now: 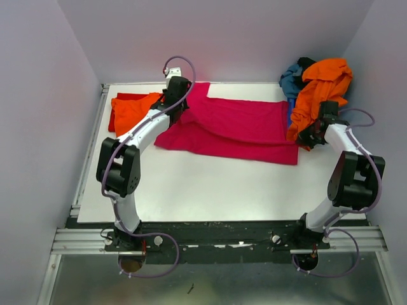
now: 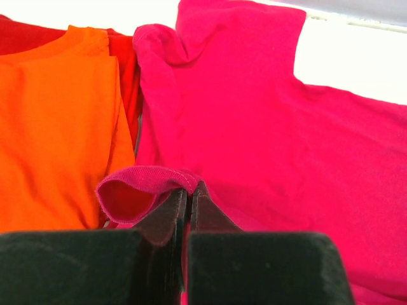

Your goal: Fold and stack the t-shirts

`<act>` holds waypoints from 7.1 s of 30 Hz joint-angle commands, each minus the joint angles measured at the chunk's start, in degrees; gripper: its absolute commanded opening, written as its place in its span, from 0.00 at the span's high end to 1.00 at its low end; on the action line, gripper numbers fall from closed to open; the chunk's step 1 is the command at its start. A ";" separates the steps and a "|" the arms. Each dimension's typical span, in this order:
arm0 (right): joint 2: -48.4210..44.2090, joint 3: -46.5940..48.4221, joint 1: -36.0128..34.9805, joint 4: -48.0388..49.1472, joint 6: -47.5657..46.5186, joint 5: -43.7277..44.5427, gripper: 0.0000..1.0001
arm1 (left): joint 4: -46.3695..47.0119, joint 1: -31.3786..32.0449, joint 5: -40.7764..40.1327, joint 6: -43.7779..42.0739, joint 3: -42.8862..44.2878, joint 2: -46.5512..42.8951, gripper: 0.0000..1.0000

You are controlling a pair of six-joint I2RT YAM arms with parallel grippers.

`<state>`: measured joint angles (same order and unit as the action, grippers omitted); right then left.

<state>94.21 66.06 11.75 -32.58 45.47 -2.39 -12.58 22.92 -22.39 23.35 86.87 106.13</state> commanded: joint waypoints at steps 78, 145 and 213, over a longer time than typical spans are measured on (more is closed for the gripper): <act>-17.93 -27.39 -1.38 11.66 -2.85 1.25 0.55 | -9.13 -27.49 30.12 12.51 27.13 27.30 0.94; -11.60 -22.73 -1.29 10.43 2.08 5.38 0.99 | 6.70 -15.53 6.49 22.88 -35.72 -17.08 0.61; -15.11 -22.03 -1.29 8.23 1.02 3.80 0.99 | 6.34 -15.18 10.35 22.97 -31.41 -6.62 1.00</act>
<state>81.14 43.03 10.50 -22.57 47.90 2.15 -4.82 7.53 -11.11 47.79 57.49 102.63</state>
